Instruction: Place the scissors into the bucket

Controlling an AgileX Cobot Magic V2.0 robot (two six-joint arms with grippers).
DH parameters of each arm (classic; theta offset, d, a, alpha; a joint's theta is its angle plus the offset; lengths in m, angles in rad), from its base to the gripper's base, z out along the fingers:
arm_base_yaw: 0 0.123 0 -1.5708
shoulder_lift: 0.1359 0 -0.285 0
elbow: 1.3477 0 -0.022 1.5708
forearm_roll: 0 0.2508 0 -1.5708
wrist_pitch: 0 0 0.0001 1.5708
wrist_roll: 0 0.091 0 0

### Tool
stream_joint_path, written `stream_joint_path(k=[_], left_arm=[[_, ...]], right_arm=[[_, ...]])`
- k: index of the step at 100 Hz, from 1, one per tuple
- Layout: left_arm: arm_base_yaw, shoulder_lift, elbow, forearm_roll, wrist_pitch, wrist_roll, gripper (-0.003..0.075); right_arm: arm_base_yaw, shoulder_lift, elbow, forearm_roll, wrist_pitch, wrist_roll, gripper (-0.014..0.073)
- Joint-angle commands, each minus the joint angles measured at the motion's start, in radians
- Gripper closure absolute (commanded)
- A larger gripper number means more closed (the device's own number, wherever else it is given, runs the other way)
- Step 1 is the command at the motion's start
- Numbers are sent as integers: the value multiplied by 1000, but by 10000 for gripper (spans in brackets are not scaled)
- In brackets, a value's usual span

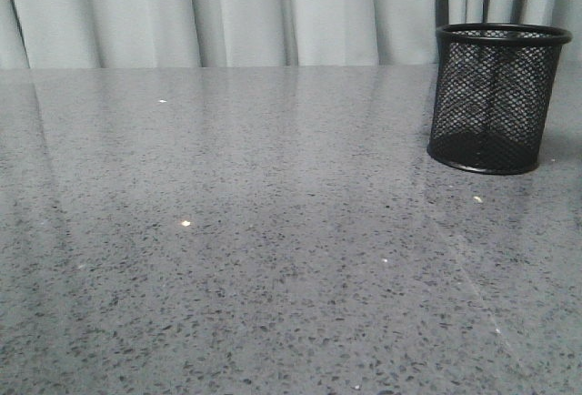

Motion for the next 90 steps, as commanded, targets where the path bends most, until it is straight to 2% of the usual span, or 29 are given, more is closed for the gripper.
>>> stream_joint_path(k=[1, 9, 30, 43, 90], left_arm=[[-1, -62, 19, 94, -7, -136, 569], [-1, -119, 70, 131, 28, -182, 569], [-1, -245, 235, 134, 4, -192, 569], [-1, -289, 297, 132, -4, -244, 569], [-1, -318, 317, 106, -2, -266, 569]], right_arm=[[-8, 19, -78, -82, 89, 78, 657], [-8, 44, -84, -120, 128, 106, 657], [-8, 128, -84, -132, 128, 115, 657], [-8, 194, -84, -167, 116, 115, 657], [-4, 369, -84, -196, 70, 115, 657]])
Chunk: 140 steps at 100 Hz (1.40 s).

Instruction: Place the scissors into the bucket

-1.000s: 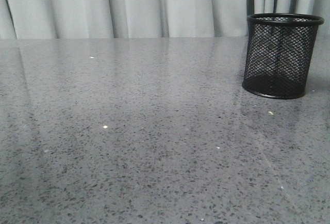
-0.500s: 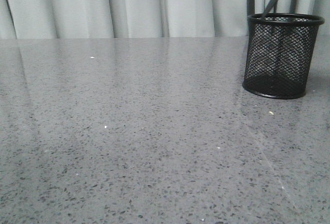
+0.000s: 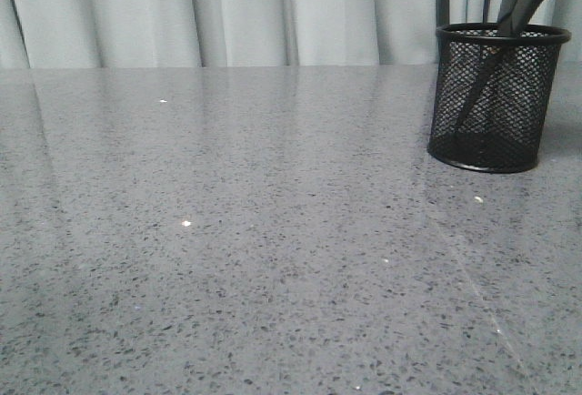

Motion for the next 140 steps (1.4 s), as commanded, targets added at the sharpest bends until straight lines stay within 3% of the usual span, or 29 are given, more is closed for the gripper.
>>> stream_joint_path(k=[1, 15, 37, 47, 85, 94, 106, 111, 123, 140], left_arm=[[-1, 9, -22, -8, -81, -13, 569], [-1, 9, -22, -8, -79, -13, 569], [-1, 9, -22, -8, -71, -13, 569], [-1, 9, -22, -8, -63, -13, 569], [-1, 9, -20, -2, -63, -13, 569], [-1, 7, 0, 67, -99, -53, 585], [5, 5, 43, 218, -122, -198, 629], [5, -5, 71, 262, -130, -254, 643], [5, -65, 190, 282, -216, -283, 675], [5, -204, 454, 282, -447, -296, 734]], right_arm=[[-4, -10, -24, -1, -8, -1, 657], [-4, -6, -24, -1, -16, -1, 585], [-4, -6, -24, -1, -21, -1, 255], [-4, -6, -24, -1, -22, -1, 182], [-4, -29, -145, 16, -27, -1, 197], [-4, -77, -177, 51, -33, -1, 289], [-4, -180, -162, 61, -43, -1, 538], [-4, -236, -133, 66, -49, -9, 665], [-4, -422, 11, 133, -111, -67, 645], [-4, -801, 397, 176, -387, -108, 645]])
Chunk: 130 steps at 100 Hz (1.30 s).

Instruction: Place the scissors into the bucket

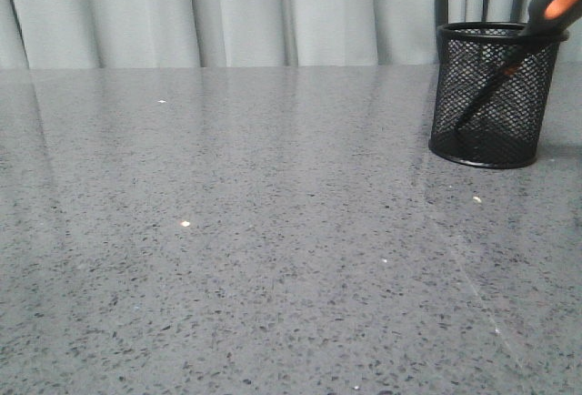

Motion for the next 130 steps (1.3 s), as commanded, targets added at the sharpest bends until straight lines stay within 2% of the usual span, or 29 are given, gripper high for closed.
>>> stream_joint_path(k=[1, 9, 21, 42, 56, 130], left_arm=[[2, -49, 93, 14, -195, -19, 737], [2, -100, 209, -4, -284, -19, 740], [2, -135, 329, -42, -356, -19, 740], [2, -141, 404, -64, -376, -19, 740], [2, -141, 404, -64, -376, -19, 740], [2, -141, 406, -64, -378, -19, 740]], right_arm=[[-4, -193, 160, 20, -201, -25, 645], [-4, -368, 371, 18, -343, -25, 646], [-4, -630, 602, 18, -430, -25, 646], [-4, -935, 785, 10, -601, -25, 649], [-4, -930, 796, 10, -564, -25, 649], [-4, -932, 800, 23, -557, -25, 649]])
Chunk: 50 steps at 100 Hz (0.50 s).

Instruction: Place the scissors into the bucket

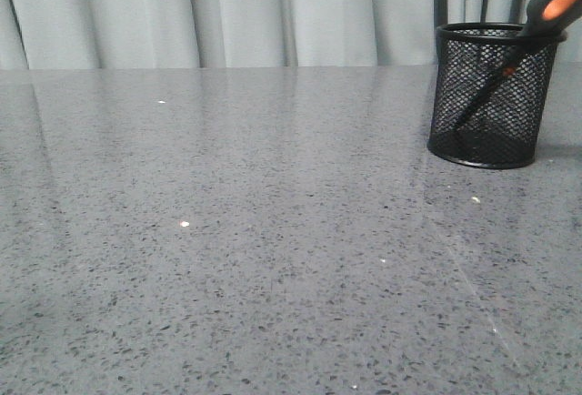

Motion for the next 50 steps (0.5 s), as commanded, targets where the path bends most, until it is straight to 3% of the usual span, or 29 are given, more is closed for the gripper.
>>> stream_joint_path(k=[1, 21, 32, 50], left_arm=[[1, 8, -27, -7, -85, -11, 740], [31, 1, -27, 19, -84, -9, 740], [146, 1, -22, -6, -117, 24, 740], [408, -1, 144, -111, -452, 15, 739]], right_arm=[[-4, -9, -21, 11, -71, -10, 649], [-4, -9, -21, 11, -71, -10, 649], [-4, -9, -21, 11, -71, -10, 649], [-4, -9, -21, 11, -71, -10, 649]])
